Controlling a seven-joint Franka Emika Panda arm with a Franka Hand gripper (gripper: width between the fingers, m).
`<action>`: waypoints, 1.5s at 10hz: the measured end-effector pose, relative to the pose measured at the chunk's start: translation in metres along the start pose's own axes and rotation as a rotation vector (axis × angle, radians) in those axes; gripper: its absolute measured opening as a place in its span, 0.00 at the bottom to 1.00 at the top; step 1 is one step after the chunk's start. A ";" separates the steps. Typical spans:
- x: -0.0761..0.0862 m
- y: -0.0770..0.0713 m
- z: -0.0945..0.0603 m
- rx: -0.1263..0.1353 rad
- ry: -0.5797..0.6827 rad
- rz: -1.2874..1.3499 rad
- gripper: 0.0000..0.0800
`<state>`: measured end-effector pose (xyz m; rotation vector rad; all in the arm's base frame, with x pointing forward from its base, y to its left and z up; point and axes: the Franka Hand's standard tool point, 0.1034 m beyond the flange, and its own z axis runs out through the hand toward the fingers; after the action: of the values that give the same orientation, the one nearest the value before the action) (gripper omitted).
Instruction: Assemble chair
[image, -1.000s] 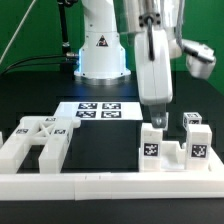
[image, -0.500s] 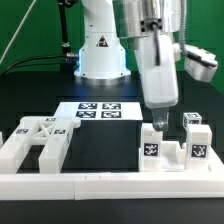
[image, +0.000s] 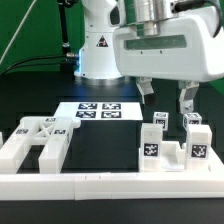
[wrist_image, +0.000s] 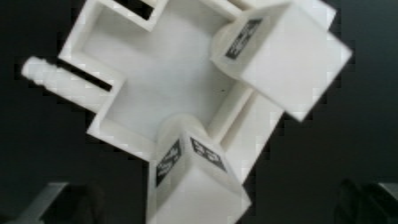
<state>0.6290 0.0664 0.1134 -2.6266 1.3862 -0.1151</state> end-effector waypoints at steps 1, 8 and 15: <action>0.001 0.000 0.000 -0.001 0.000 -0.056 0.81; -0.005 0.055 0.024 -0.008 0.256 -0.808 0.81; -0.005 0.061 0.071 -0.032 0.326 -0.907 0.81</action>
Offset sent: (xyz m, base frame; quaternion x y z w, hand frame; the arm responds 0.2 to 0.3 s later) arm -0.0434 0.0040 -0.0287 0.0071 0.1237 -0.3488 0.9290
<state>0.5869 0.0447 0.0322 -3.1290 0.1324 -0.6465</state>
